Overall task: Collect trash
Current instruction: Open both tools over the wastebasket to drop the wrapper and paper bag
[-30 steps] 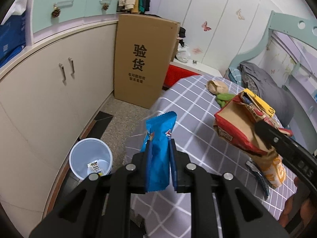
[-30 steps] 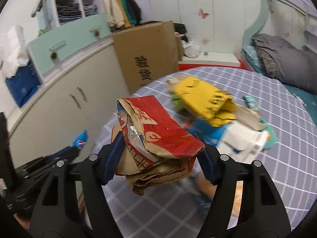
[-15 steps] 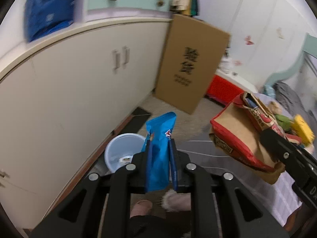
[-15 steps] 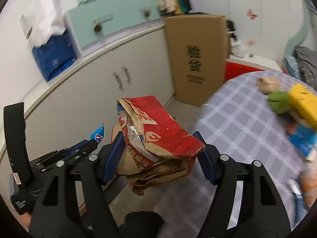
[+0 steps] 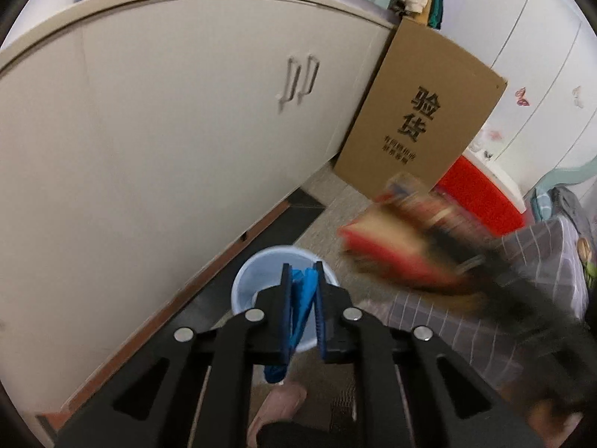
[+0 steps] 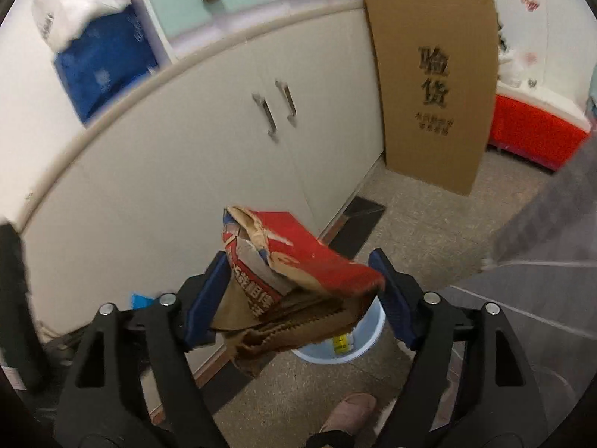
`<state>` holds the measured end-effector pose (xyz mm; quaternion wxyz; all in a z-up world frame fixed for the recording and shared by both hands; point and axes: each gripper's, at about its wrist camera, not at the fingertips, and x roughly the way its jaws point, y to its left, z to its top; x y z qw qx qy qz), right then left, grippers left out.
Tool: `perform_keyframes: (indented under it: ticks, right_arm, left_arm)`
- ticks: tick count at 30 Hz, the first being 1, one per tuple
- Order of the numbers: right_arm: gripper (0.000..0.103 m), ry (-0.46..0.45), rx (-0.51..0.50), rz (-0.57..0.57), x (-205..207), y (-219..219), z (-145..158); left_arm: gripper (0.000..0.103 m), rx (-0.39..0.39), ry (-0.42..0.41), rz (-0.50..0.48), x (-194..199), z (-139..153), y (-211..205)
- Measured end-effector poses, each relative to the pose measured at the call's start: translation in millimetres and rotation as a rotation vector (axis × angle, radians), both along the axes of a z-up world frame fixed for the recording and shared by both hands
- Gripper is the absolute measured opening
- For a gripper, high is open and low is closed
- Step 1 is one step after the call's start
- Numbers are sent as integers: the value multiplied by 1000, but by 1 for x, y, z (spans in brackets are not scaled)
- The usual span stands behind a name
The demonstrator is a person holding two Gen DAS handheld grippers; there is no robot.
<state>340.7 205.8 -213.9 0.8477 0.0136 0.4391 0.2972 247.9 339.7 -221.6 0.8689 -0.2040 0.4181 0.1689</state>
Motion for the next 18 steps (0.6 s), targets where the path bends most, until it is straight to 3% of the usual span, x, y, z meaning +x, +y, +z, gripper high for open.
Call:
perform_keyframes:
  ticks: [2,3,5,18]
  right_arm:
    - [83,76,-19,-3,14,10,-27]
    - [88,70,11,0,18,11,-37]
    - [95,55,-20,-16,21,11,-47]
    - [96,-11,-58,-133,16,-26,-45]
  left_arm:
    - [9,-12,0,7,12,-4,8]
    - [9,-29,-17,-1,18,-7,13]
    - [9,-34,14,-6,27,-14,17]
    - [9,-18,78,-53,53,-44,-2]
